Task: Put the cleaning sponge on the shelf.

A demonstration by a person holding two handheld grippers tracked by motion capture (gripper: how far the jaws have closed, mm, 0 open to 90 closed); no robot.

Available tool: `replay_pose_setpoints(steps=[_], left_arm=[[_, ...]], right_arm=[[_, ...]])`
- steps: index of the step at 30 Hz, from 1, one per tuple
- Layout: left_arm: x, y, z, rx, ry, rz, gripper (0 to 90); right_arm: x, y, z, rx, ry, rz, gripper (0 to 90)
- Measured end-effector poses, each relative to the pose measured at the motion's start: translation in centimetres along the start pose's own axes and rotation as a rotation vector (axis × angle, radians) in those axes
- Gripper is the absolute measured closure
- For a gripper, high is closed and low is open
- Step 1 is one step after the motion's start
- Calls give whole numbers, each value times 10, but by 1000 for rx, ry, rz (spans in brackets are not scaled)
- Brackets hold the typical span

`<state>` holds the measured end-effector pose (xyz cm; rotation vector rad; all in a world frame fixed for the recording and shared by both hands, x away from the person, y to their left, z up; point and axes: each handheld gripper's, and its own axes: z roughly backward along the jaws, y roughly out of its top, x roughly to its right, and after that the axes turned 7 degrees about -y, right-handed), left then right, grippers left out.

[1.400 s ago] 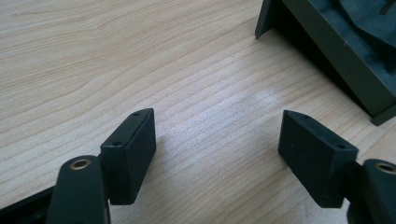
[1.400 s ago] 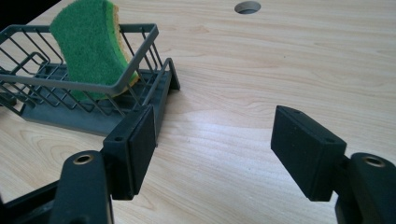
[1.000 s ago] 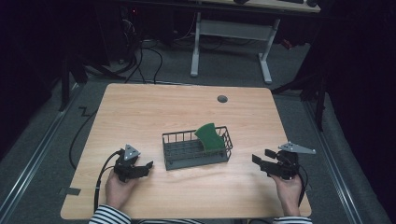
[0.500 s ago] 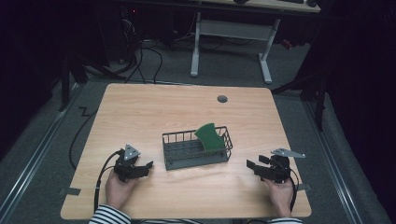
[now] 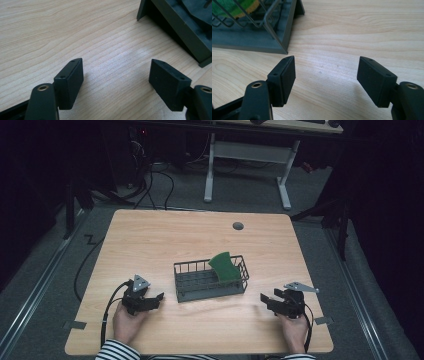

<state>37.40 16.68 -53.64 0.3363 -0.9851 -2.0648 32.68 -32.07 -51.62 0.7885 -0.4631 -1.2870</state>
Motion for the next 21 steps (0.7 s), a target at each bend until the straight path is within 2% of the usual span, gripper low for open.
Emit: replay_pose_setpoints(steps=[8,13,16,19,21], left_arm=[[0,0,0,0,0,0,283],[0,0,0,0,0,0,283],[0,0,0,0,1,0,283],[0,0,0,-2,0,0,283],[0,0,0,-2,1,0,283]], right_arm=[[-6,-4,-5,-3,-31,36,312],[-8,-9,-8,10,-34,29,302],[-9,-12,-10,-7,-48,34,293],[-12,-11,-11,-13,-69,54,292],[-16,-12,-11,-17,-96,85,288]])
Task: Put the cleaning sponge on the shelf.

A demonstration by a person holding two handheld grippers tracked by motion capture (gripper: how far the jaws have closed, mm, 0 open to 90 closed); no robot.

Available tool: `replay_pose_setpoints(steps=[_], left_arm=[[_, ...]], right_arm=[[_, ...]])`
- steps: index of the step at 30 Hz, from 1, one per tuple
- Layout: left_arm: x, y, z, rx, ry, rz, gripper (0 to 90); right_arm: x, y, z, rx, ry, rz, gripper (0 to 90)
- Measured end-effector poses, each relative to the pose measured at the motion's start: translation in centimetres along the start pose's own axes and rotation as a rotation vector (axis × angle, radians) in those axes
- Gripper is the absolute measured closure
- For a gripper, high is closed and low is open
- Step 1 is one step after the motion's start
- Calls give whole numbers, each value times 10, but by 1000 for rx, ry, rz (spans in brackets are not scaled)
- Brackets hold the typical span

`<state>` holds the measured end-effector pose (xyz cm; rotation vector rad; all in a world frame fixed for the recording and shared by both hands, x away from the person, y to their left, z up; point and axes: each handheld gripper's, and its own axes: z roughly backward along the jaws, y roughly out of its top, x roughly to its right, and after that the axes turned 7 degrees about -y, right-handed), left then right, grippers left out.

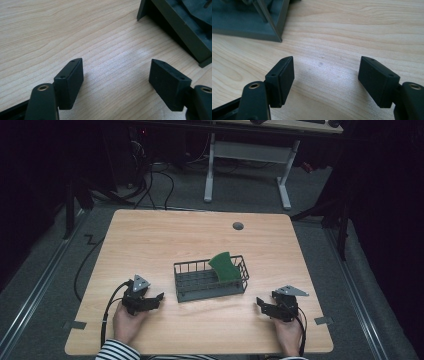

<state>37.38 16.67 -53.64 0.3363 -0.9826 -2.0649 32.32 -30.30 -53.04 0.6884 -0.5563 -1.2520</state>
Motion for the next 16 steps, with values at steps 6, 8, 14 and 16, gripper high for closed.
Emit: replay_pose_setpoints(steps=[6,8,14,16], left_arm=[[0,0,0,0,0,1,282],[0,0,0,-1,1,1,282],[0,0,0,-1,2,1,282],[0,0,0,-1,2,1,282]], right_arm=[[-10,1,-1,-14,-58,69,278],[-10,1,-1,-14,-60,70,278],[-11,1,-1,-15,-60,70,275],[-11,1,-1,-15,-60,69,274]])
